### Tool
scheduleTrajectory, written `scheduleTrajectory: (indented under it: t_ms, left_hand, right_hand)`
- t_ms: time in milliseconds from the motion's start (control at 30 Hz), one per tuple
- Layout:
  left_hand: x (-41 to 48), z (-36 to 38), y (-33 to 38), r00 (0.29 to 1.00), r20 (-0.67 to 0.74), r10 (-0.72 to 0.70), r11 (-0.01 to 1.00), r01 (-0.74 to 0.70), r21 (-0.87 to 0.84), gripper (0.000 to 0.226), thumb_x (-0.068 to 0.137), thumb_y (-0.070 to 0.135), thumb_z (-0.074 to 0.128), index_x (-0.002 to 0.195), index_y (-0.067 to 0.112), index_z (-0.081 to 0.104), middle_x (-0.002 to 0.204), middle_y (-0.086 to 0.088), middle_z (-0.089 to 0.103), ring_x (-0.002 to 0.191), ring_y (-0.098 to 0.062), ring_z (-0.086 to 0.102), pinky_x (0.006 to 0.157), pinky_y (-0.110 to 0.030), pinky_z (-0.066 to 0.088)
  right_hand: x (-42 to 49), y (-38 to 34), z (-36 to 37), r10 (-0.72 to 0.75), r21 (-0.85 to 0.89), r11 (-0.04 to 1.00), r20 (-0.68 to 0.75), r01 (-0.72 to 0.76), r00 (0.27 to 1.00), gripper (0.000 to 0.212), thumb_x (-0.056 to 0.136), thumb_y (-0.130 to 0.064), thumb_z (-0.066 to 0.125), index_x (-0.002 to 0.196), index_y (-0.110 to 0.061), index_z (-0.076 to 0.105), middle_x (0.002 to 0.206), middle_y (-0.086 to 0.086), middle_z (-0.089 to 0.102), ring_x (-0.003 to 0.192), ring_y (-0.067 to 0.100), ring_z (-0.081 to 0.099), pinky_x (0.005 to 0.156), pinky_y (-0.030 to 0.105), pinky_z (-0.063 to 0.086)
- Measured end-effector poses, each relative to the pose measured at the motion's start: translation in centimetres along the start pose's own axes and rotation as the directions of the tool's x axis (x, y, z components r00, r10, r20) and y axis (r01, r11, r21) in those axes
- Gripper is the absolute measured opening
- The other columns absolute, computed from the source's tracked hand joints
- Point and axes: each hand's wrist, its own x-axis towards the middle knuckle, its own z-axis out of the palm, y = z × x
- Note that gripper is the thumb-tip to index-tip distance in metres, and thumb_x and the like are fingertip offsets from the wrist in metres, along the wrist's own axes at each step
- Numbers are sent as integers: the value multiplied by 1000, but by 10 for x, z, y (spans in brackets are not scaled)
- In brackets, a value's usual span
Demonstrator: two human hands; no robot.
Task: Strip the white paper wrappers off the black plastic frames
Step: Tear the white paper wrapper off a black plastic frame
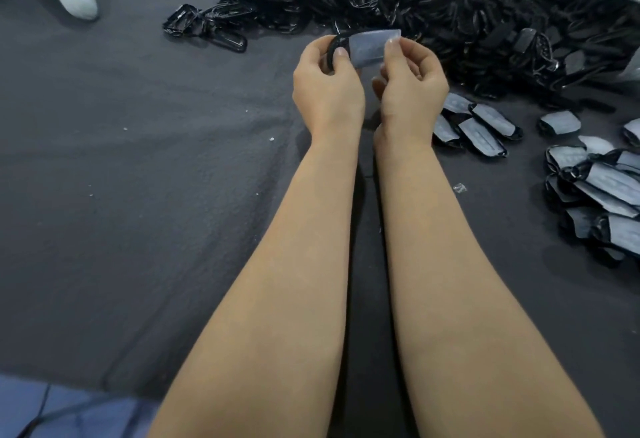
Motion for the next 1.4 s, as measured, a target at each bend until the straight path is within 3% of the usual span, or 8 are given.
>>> scheduleTrajectory:
  t_ms: [133, 233, 367, 533, 700, 1400]
  left_hand:
    - [2, 1, -1, 1000, -5, -15, 1000, 15, 1, 18, 94, 5, 51, 107, 9, 62, 106, -10, 69, 100, -24, 66, 91, -41, 53]
    - [2, 1, -2, 1000, 18, -12, 1000, 12, -4, 14, 92, 5, 55, 99, 15, 61, 104, -6, 69, 99, -21, 66, 91, -42, 53]
    - [1, 0, -2, 998, 58, -14, 999, 16, -40, 16, 91, 2, 55, 104, 8, 63, 101, -9, 71, 96, -23, 68, 88, -43, 55]
    - [0, 2, -3, 998, 64, 0, 1000, 2, -22, 20, 91, 4, 55, 109, 2, 64, 101, -10, 71, 98, -22, 68, 90, -42, 54]
    - [0, 1, -2, 999, 52, 4, 1000, -3, -23, 19, 92, 4, 54, 108, 3, 64, 102, -11, 71, 98, -23, 67, 90, -42, 54]
    - [-6, 1, 0, 995, 95, -5, 999, 0, 49, 18, 91, 6, 56, 107, 5, 65, 101, -9, 71, 99, -22, 66, 90, -42, 53]
  right_hand:
    - [3, -5, -3, 92, 145, 984, 57, -100, 994, 14, 90, -15, 64, 78, -22, 62, 79, -11, 62, 80, 5, 56, 72, 22, 46]
    - [-1, -4, 0, 95, 101, 989, 127, -108, 987, 12, 90, -10, 64, 80, -17, 64, 83, -3, 64, 79, 10, 57, 73, 25, 47]
    - [-2, 0, 4, 48, 68, 996, 68, -52, 997, 13, 89, -3, 62, 78, -10, 63, 81, 11, 64, 77, 24, 58, 74, 36, 53]
    - [-3, 4, 5, -41, -26, 999, -20, 40, 999, 16, 89, -6, 64, 75, -15, 63, 85, 13, 67, 80, 25, 63, 83, 44, 56]
    - [-5, 2, 6, -89, -39, 995, -65, 87, 994, 12, 89, -8, 64, 79, -15, 63, 75, 1, 66, 74, 14, 64, 78, 35, 58]
    - [-6, 2, 5, -135, -127, 985, -125, 119, 983, 13, 89, -5, 61, 83, -15, 55, 79, -2, 61, 74, 9, 59, 76, 29, 55]
